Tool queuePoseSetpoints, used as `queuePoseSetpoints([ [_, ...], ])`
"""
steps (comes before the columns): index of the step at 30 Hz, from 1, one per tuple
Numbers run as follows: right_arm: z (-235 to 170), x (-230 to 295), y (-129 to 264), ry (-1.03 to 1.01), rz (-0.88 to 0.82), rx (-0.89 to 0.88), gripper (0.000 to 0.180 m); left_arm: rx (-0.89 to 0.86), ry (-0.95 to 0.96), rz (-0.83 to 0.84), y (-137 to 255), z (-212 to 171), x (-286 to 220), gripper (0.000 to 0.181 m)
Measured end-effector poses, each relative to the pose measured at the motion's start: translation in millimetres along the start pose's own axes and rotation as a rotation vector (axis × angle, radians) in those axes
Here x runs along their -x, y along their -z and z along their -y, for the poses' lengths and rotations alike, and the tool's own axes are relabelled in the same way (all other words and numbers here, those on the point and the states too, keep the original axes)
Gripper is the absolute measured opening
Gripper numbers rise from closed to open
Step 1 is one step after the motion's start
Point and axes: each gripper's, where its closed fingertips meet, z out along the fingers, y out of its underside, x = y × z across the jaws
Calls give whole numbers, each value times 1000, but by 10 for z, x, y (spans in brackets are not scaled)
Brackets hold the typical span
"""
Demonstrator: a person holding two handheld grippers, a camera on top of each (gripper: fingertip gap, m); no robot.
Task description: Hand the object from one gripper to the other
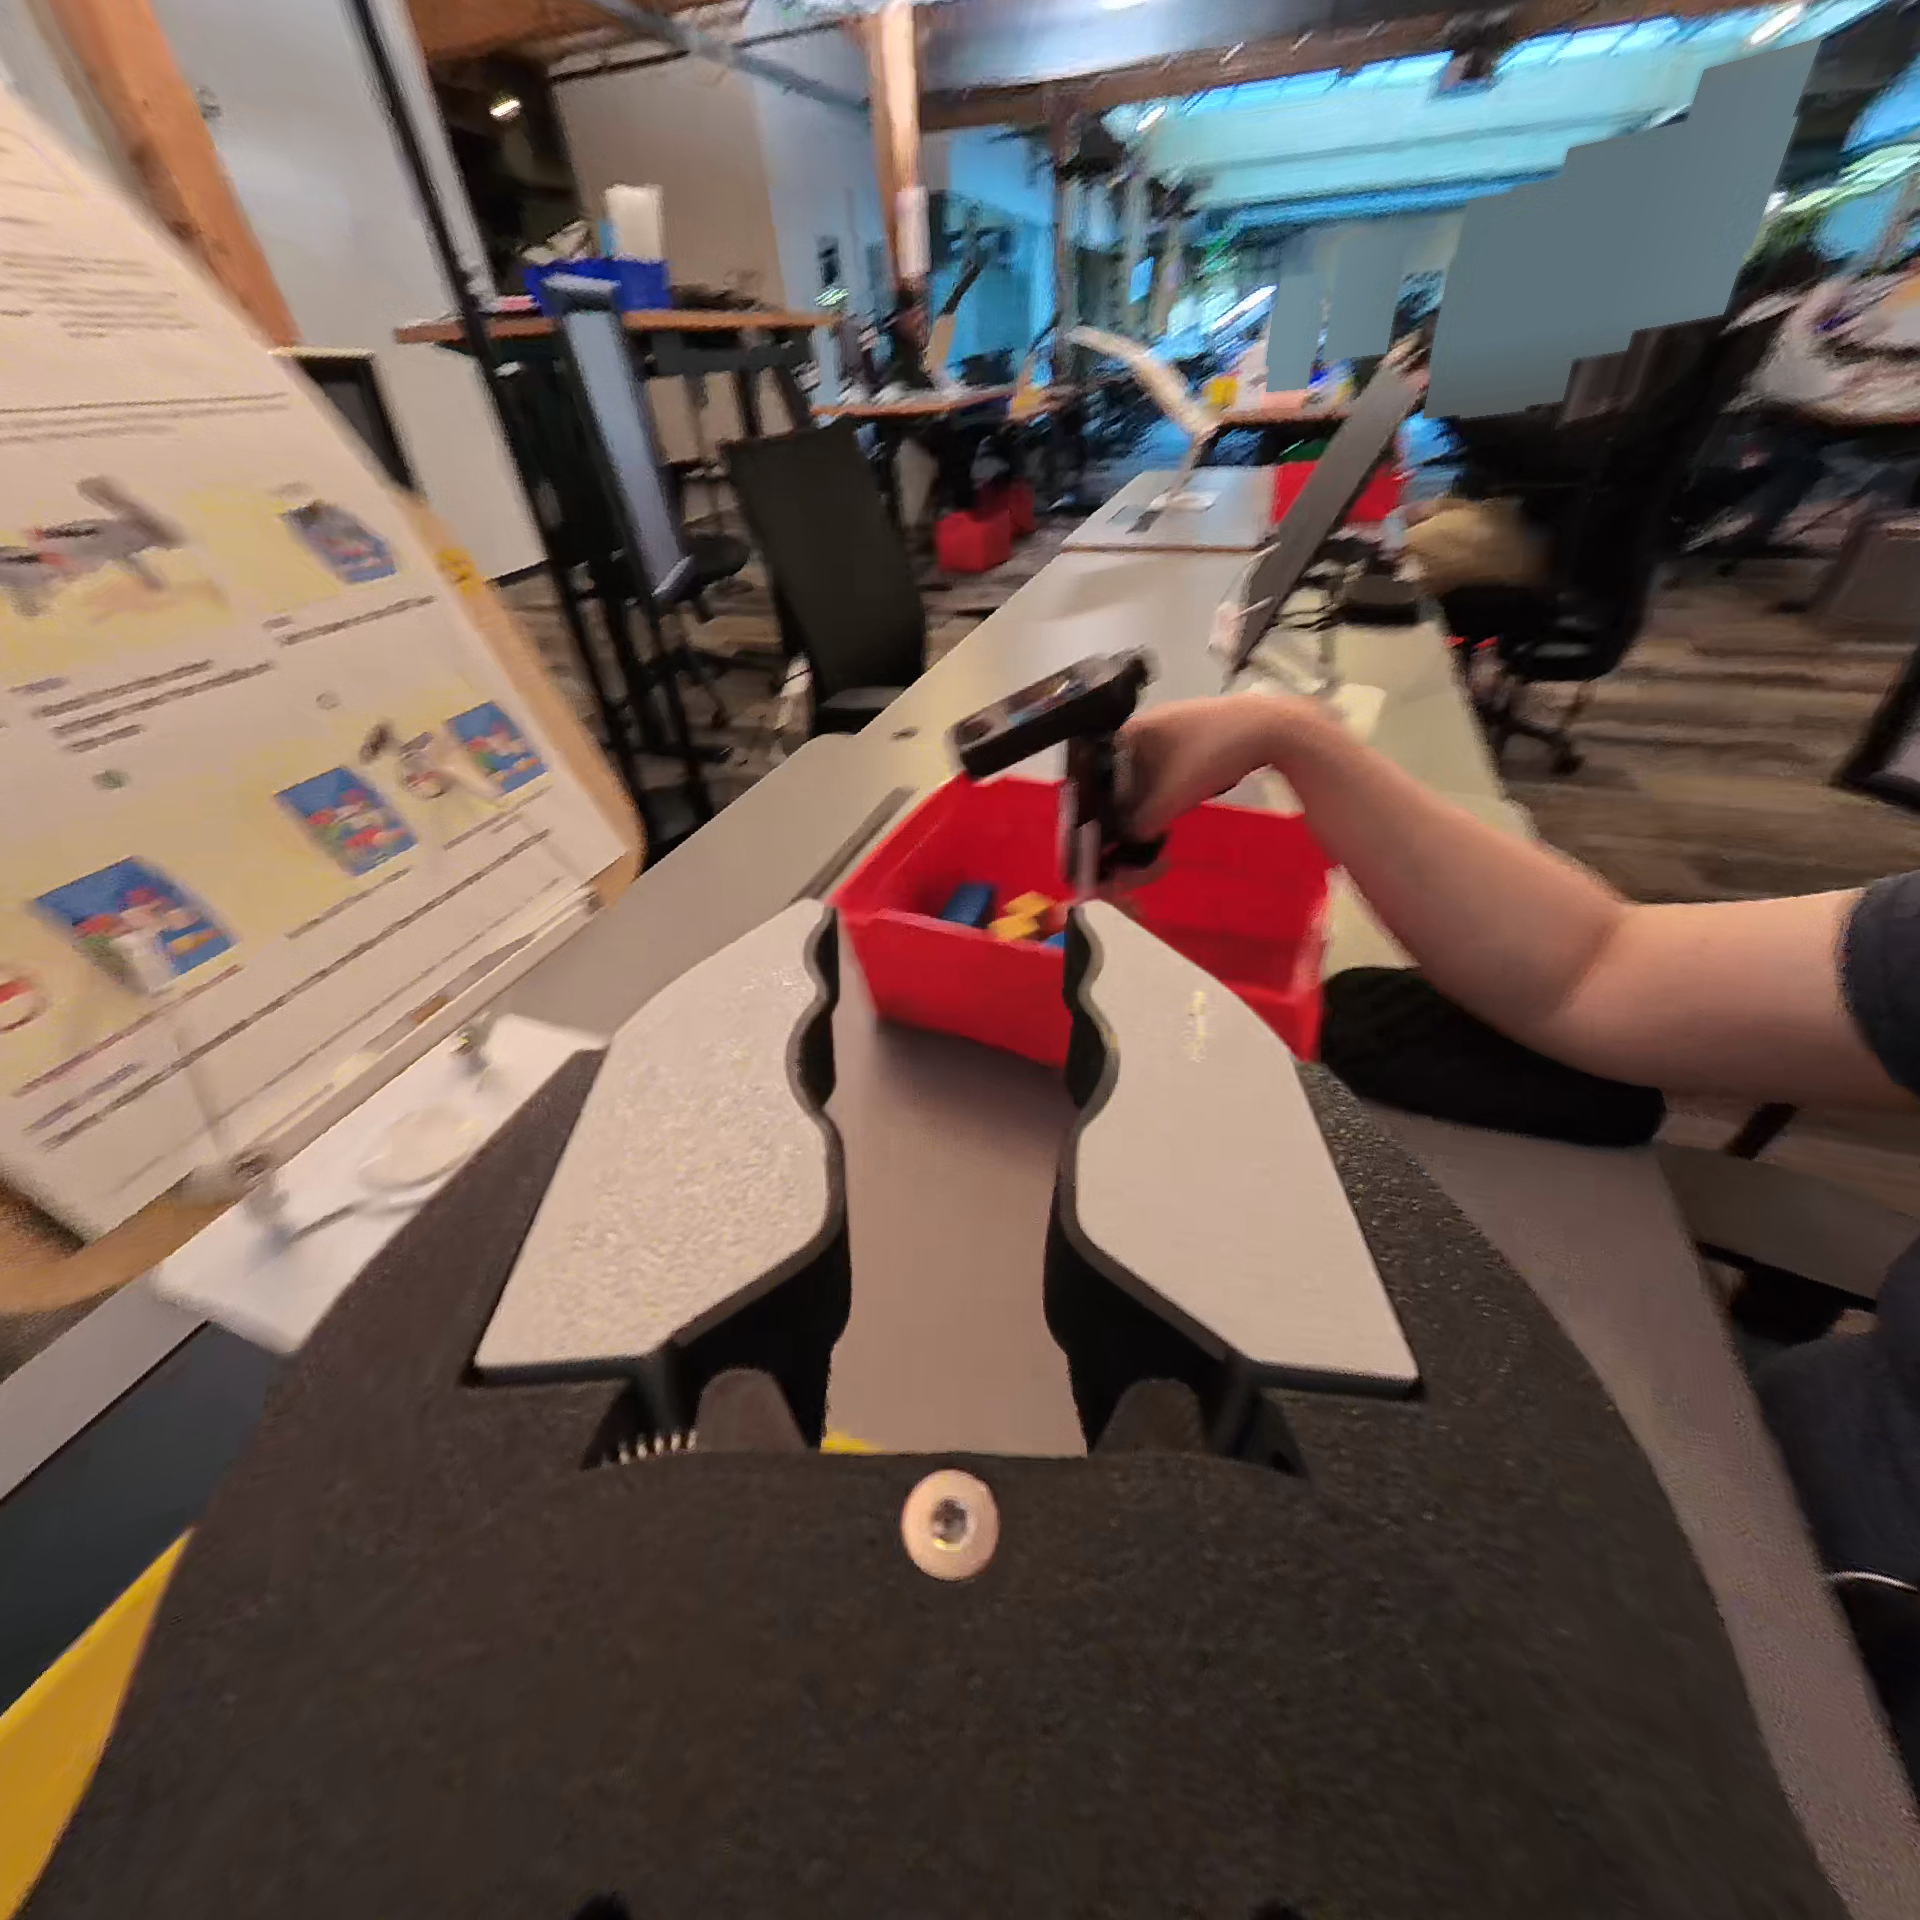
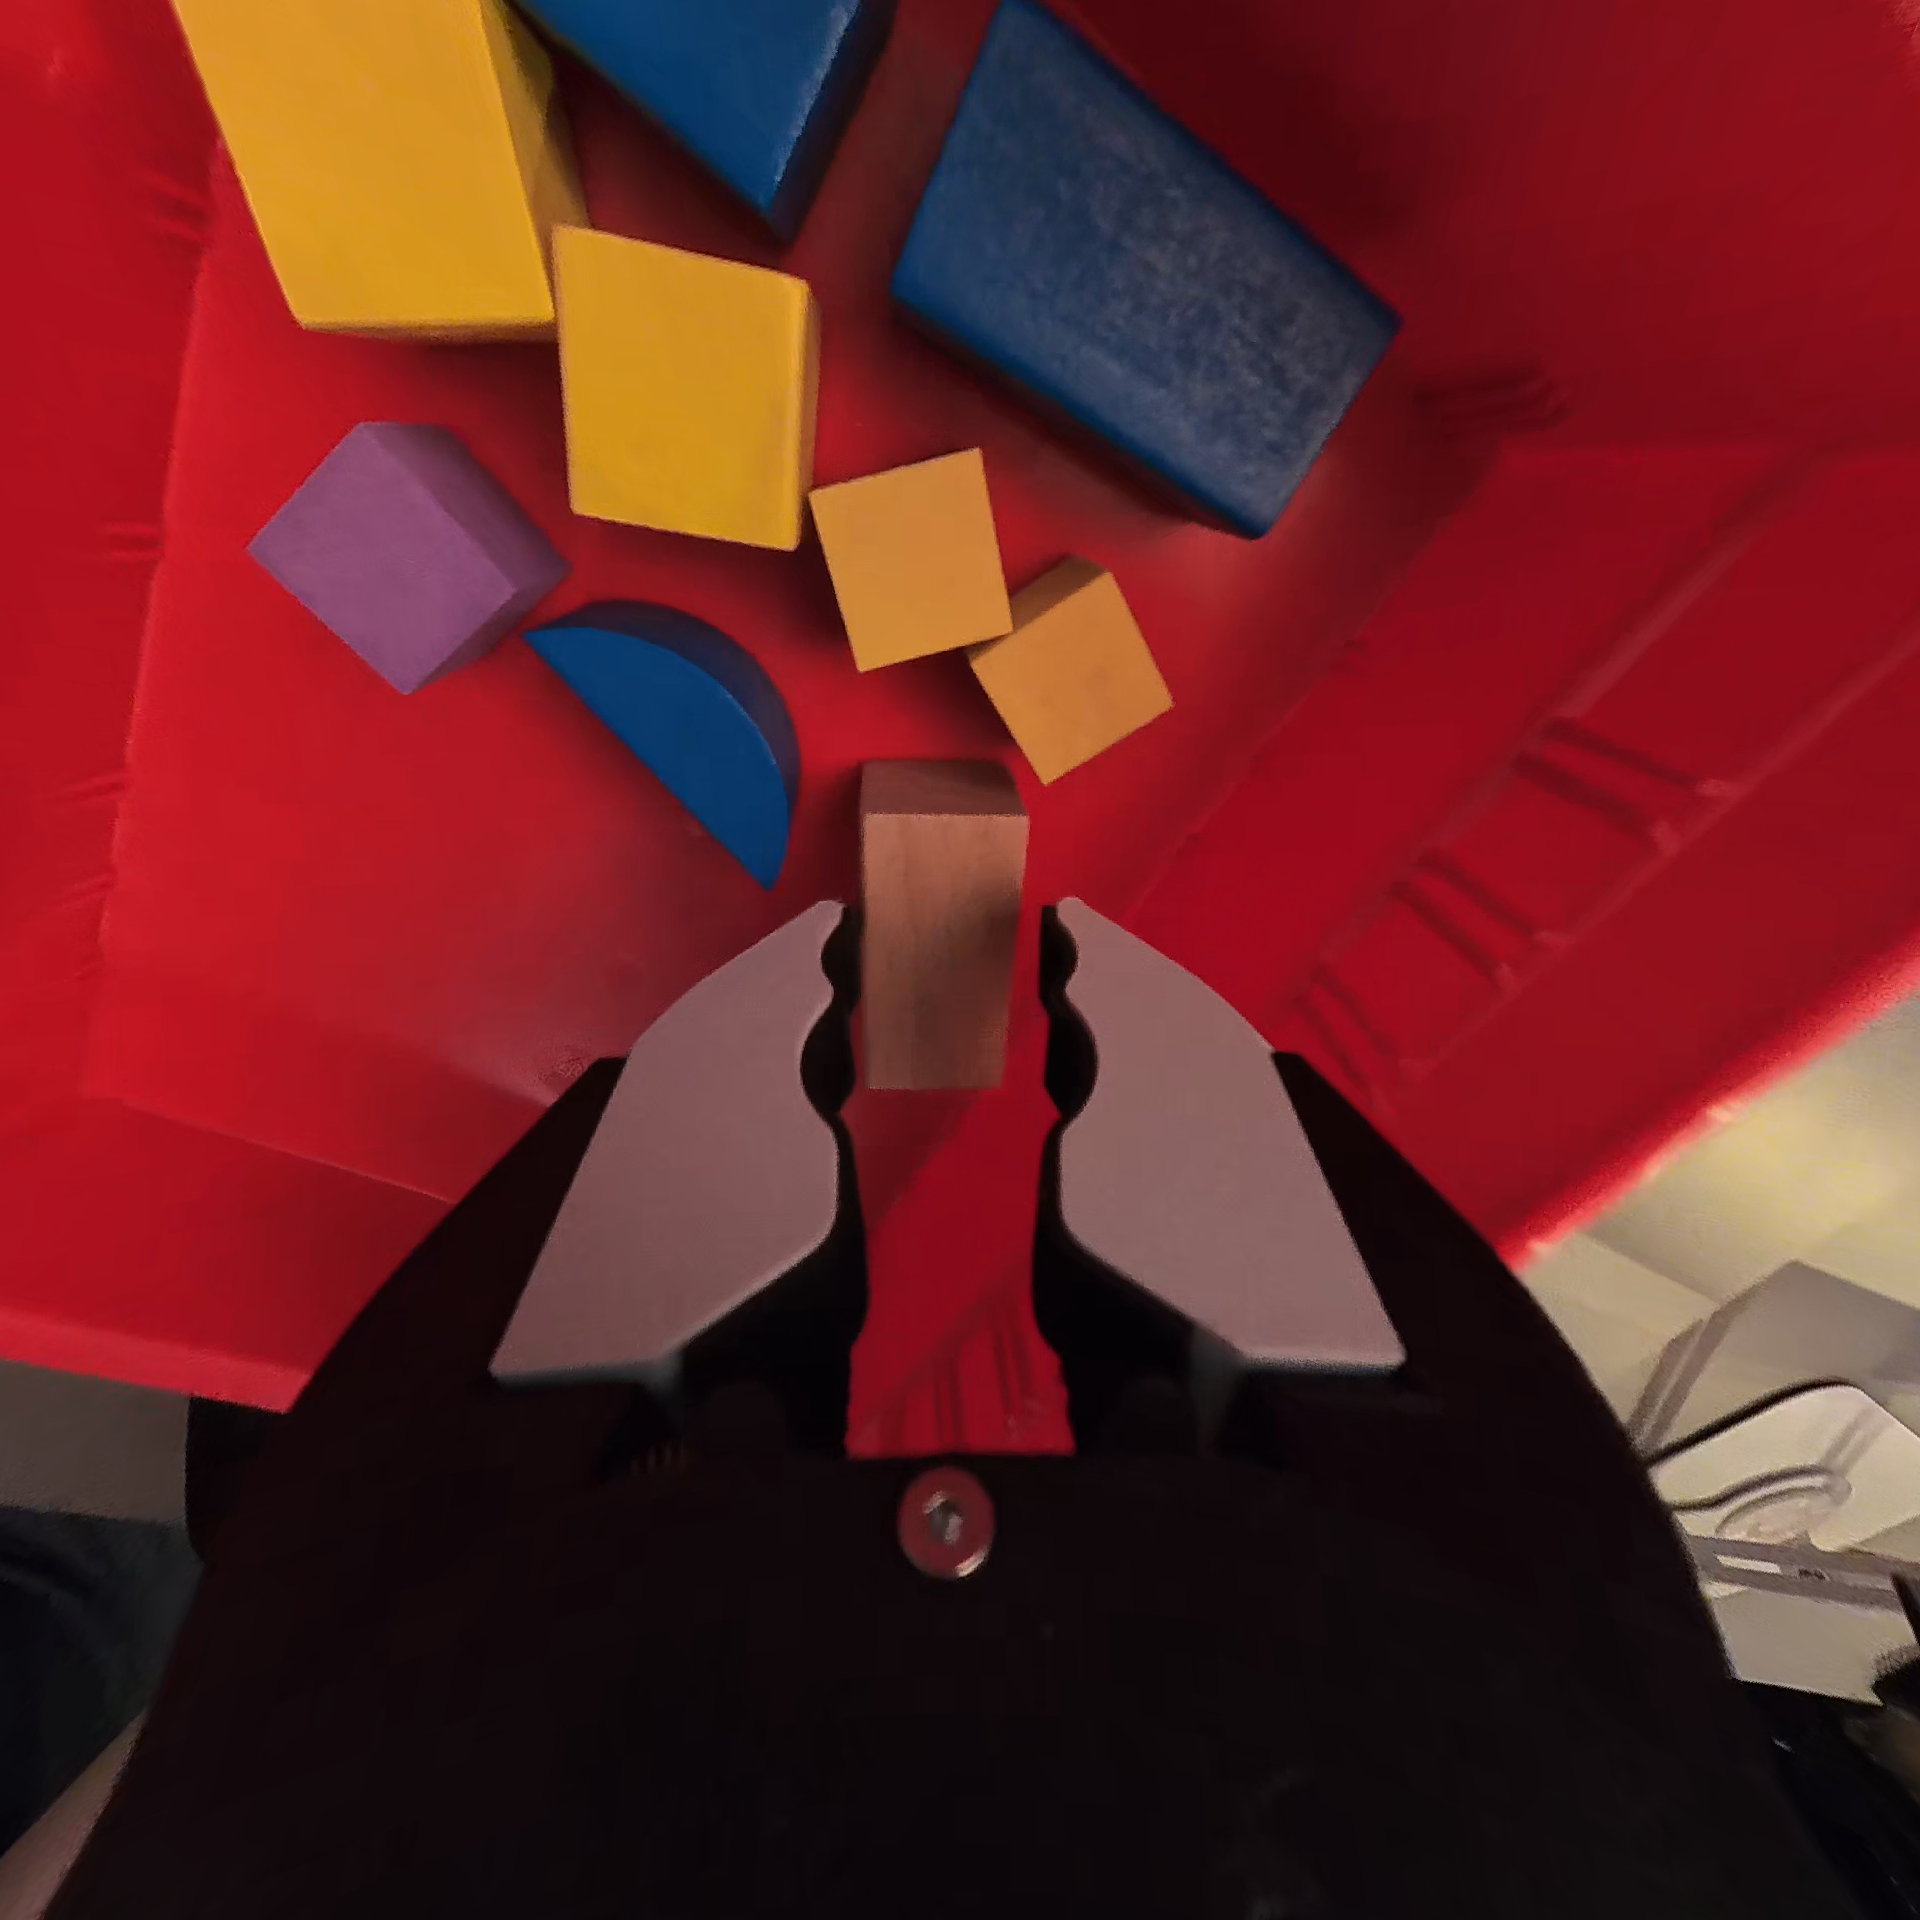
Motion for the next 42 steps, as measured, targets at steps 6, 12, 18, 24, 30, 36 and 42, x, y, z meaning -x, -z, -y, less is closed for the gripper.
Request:
queuePoseSetpoints([
  [6, 92, -70, 432, -20, -86, -157, 34, 345, -84, 518, 497, -550, 911, 41],
  [12, 164, 20, 754, 8, -137, -269, 34, 542, 167, 539, 438, -1263, 1206, 40],
  [18, 154, 84, 812, 41, -157, -269, 34, 713, 369, 723, 356, -2080, 1580, 40],
  [24, 151, 91, 810, 46, -163, -259, 34, 769, 546, 799, 357, -2584, 1740, 52],
  [30, 151, 110, 799, 65, -168, -244, 34, 874, 547, 807, 365, -2784, 1746, 50],
  [36, 141, 108, 796, 68, -166, -239, 34, 965, 605, 770, 423, -2863, 1640, 47],
  [42, 149, 131, 778, 83, -168, -229, 34, 1086, 608, 749, 468, -3020, 1567, 42],
])
